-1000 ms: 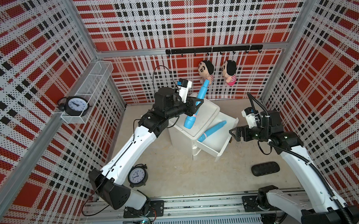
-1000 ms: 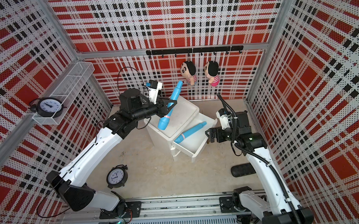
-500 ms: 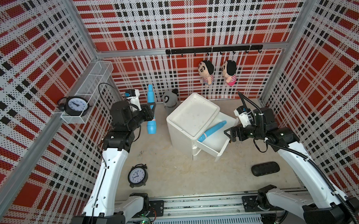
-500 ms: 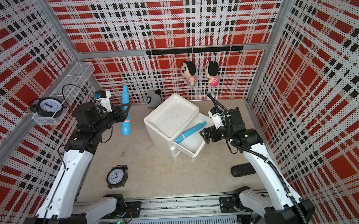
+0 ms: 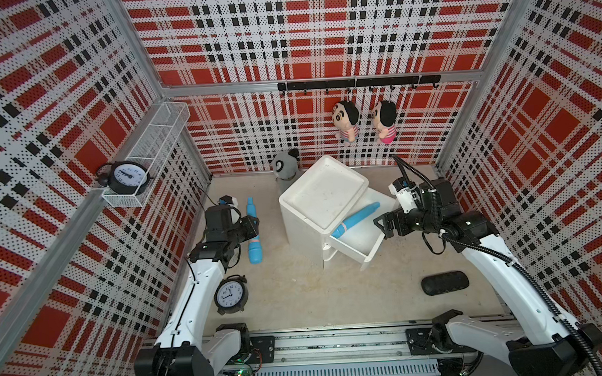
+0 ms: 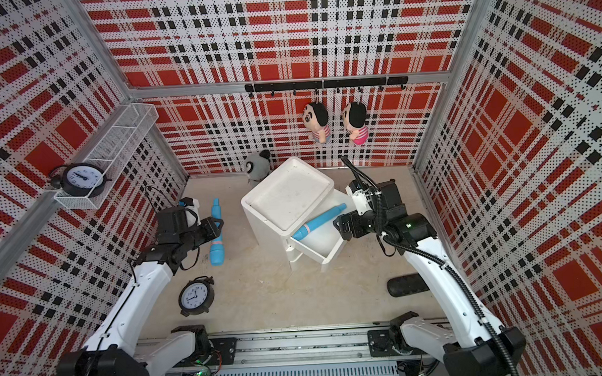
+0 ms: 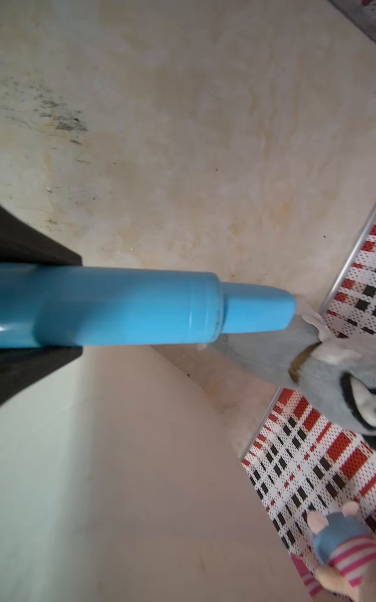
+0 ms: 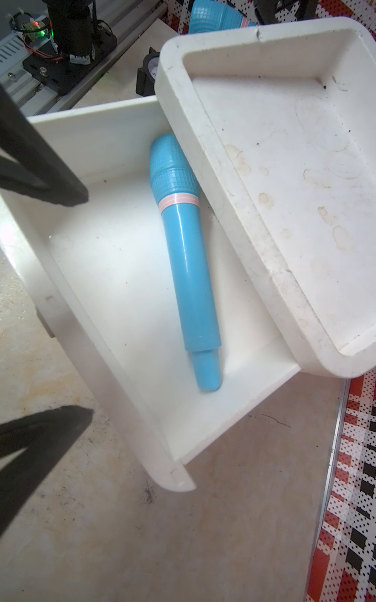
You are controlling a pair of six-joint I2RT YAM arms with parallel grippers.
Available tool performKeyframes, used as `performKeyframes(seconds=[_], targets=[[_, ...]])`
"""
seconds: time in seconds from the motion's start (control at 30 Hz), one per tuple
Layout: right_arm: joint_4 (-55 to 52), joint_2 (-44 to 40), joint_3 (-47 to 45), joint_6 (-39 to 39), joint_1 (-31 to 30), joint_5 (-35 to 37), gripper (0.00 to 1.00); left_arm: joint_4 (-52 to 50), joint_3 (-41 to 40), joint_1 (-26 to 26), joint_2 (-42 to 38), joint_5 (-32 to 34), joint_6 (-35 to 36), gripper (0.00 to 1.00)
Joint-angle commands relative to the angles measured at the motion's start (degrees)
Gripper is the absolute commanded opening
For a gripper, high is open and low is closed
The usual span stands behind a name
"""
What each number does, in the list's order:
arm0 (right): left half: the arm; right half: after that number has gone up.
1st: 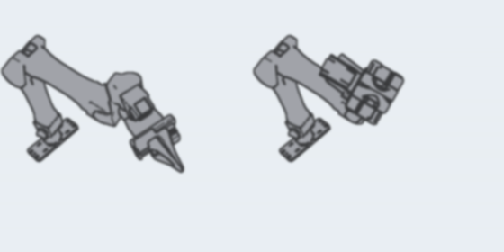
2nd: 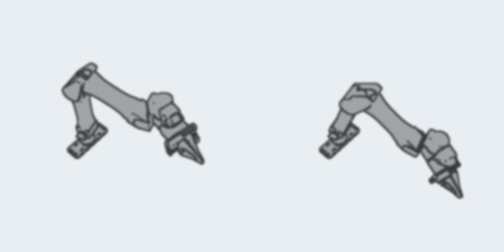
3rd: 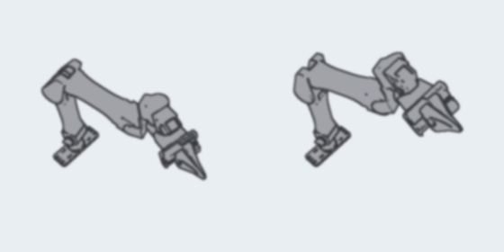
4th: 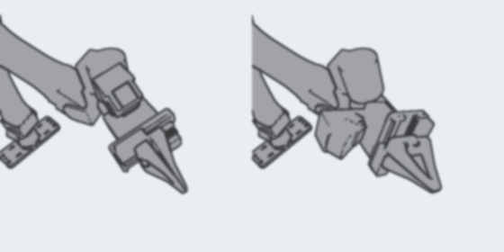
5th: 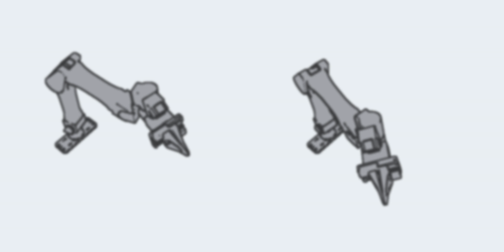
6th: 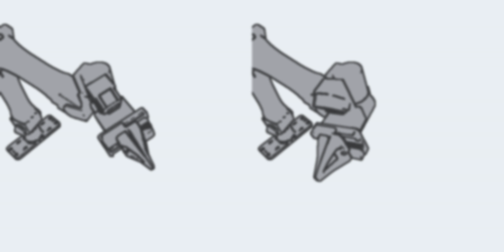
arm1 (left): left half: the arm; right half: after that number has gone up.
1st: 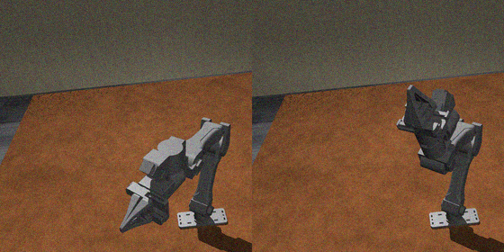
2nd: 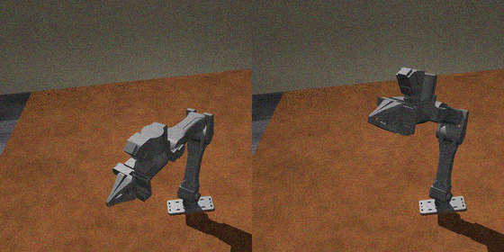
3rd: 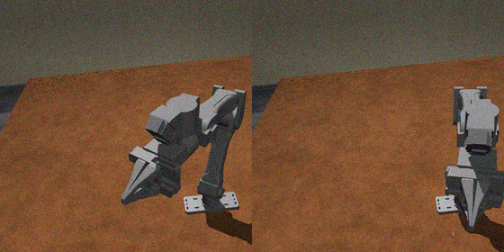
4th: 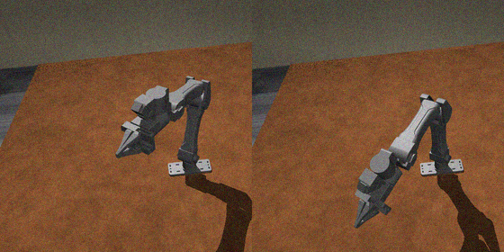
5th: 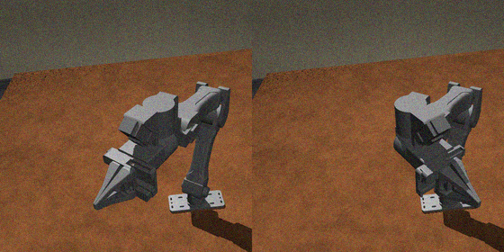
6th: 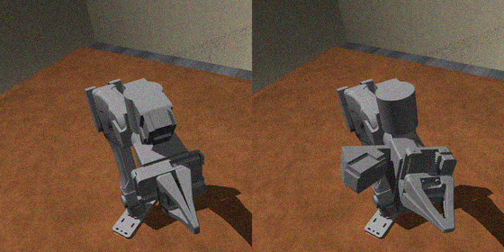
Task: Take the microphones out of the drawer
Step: Place the microphone at the center of the board.
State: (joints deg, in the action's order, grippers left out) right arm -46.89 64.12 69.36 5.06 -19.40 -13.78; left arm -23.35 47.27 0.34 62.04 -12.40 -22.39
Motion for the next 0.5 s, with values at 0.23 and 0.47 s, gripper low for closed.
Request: performKeyframes(seconds=[0.23, 0.47], targets=[[-0.39, -0.72, 0.69, -0.28, -1.01, 1.82, 1.00, 9.27, -5.16, -8.65, 6.44, 10.24, -4.78, 0.00], [0.14, -1.22, -0.09, 0.25, -1.12, 2.50, 1.00, 15.85, -8.67, -12.86, 11.17, 13.18, -8.83, 0.00]])
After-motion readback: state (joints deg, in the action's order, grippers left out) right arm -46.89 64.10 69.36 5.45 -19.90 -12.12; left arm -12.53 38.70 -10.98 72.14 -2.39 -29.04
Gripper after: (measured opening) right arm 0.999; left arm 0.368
